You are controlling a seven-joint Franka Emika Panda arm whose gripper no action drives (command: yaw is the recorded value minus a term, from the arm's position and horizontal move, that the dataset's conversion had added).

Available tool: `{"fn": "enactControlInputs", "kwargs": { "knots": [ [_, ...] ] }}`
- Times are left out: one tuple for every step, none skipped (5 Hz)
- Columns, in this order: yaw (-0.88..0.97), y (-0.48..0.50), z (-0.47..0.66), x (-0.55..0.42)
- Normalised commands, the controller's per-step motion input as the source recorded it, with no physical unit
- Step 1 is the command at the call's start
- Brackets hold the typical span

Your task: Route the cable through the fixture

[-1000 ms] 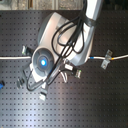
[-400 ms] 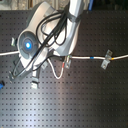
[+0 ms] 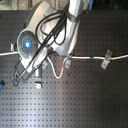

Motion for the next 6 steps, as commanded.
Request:
{"fn": "enactControlInputs", "kwargs": {
  "knots": [
    [0.0, -0.089, 0.65, -0.347],
    [0.0, 0.015, 0.0, -0.049],
    [0.0, 0.177, -0.15, -0.156],
    [0.0, 0.095, -0.23, -0.086],
    [0.09, 0.253, -0.4, 0.066],
    [0.05, 0.164, -0.34, 0.209]
  ]
}}
